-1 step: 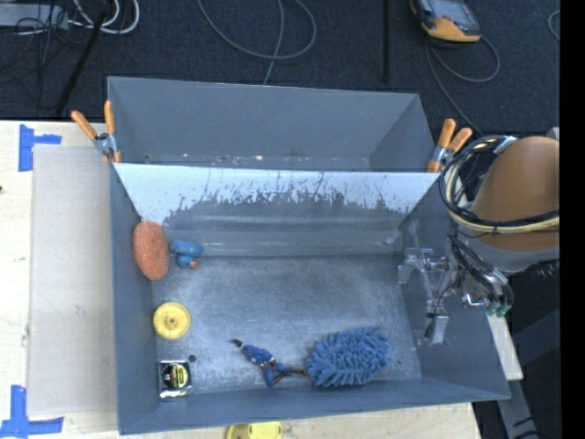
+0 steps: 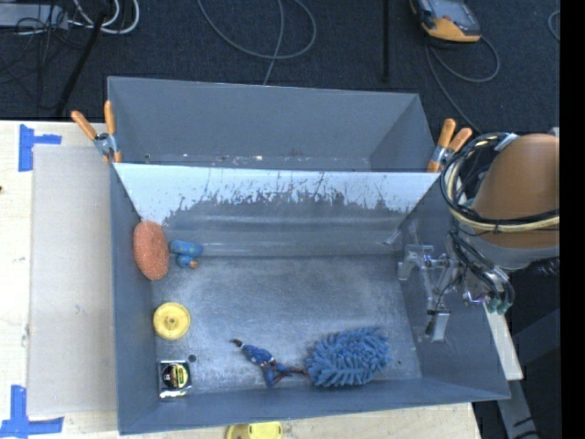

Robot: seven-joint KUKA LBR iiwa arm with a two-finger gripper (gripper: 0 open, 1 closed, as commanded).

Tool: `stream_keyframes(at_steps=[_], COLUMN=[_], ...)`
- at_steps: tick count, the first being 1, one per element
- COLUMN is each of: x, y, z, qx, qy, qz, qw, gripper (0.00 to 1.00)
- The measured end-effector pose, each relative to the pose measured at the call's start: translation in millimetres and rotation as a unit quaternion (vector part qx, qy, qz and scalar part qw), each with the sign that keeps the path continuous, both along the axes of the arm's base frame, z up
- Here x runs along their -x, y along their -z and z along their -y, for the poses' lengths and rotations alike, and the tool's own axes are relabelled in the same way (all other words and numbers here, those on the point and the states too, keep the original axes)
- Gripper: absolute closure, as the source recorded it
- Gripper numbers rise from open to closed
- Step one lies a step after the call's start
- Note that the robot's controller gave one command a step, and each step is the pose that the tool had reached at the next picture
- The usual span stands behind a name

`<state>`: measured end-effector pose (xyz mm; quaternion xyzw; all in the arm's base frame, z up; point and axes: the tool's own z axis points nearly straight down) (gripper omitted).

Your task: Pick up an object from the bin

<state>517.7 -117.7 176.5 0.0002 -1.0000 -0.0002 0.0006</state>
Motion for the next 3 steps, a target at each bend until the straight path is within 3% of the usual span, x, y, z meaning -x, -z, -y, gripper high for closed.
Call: stream_keyframes(at_steps=[1, 2, 3], x=[7.0, 19.9, 34.5], y=[38.4, 79.9, 106.7], z=[-24.4, -67.2, -91.4], qx=[0.001, 0.000, 0.000], qy=[-0.042, -0.045, -0.126], qz=[0.0022, 0.0006, 0.0001], qw=[0.9991, 0.9990, 0.9920], gripper=[0.00, 0.00, 1.00])
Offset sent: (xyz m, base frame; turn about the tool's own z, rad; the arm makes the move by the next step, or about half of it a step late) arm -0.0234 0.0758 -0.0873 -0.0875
